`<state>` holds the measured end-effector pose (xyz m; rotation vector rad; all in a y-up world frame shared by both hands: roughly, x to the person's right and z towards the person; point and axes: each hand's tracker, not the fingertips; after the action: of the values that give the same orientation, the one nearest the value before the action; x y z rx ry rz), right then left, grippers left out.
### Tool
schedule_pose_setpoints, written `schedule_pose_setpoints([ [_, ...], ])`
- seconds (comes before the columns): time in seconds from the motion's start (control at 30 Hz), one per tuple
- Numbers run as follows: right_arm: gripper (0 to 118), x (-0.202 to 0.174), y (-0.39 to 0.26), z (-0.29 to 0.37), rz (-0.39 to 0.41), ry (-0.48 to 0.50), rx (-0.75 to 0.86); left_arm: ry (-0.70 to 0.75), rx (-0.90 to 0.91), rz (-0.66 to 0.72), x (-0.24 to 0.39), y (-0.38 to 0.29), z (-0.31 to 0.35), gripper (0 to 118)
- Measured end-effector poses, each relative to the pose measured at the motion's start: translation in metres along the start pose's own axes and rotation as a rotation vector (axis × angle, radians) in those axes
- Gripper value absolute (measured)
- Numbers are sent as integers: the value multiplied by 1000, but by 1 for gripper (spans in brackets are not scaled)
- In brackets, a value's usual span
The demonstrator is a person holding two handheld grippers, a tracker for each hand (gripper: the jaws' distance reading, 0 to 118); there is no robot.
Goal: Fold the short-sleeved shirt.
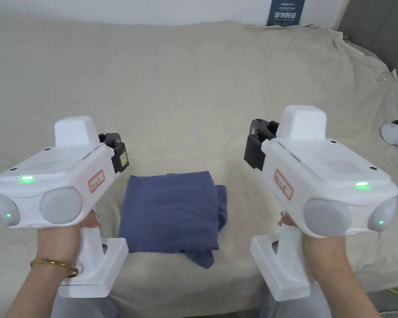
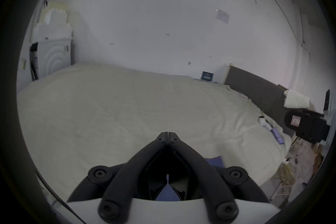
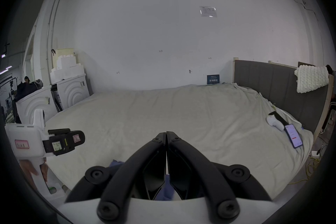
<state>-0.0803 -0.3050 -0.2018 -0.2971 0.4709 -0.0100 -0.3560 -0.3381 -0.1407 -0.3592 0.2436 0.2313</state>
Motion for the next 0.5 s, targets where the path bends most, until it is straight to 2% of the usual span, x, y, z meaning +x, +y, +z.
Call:
schedule_pose_setpoints([
  [0.17,0,-42,-34,-35,-45,27,-8,80,41,-76,-10,-14,11,0],
  [0.5,0,-85,-149,-95,-38,54,-294,100,-5,-107,-28,-38,10,0],
])
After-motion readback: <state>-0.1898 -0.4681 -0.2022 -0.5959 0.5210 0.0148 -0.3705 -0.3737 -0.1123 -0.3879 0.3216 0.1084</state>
